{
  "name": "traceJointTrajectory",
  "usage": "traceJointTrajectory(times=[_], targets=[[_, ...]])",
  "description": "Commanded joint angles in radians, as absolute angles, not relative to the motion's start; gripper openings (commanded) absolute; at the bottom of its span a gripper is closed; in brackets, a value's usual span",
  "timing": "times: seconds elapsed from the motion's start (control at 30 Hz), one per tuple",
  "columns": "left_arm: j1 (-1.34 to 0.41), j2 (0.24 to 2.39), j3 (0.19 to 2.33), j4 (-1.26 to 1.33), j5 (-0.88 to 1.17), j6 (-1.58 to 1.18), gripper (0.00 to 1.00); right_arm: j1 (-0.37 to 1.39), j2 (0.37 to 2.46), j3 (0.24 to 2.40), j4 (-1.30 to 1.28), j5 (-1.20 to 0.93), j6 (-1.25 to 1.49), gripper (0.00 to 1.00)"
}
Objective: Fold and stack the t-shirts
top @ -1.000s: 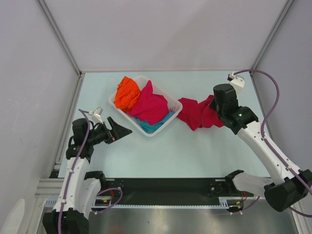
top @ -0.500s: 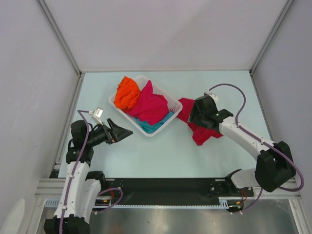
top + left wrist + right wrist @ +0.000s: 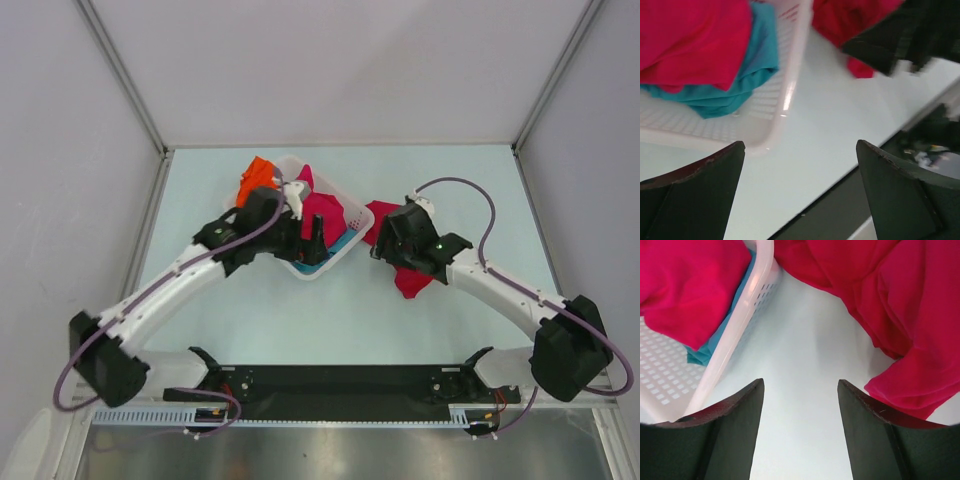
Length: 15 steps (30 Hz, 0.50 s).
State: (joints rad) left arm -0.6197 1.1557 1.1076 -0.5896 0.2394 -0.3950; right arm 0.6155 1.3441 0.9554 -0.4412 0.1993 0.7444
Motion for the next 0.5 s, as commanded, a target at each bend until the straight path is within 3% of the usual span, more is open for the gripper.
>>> traceJointTrajectory(times=[0.0, 0.23, 0.47], targets=[[-0.722, 1.345, 1.201, -0.804, -0.191, -0.307, 1.0, 0.629, 1.227, 0.92, -0.462, 0.244, 0.784, 0.65], [-0.755, 1.558, 1.265, -0.838, -0.38, -0.278, 1.0, 0.635, 1.017, 0.847, -0.546, 0.302, 0.828, 0.64], [-0.759, 1.663, 1.319, -0.827, -0.367, -0.314, 1.0, 0.638, 0.907, 0.854, -0.623, 0.345, 0.825, 0.63]])
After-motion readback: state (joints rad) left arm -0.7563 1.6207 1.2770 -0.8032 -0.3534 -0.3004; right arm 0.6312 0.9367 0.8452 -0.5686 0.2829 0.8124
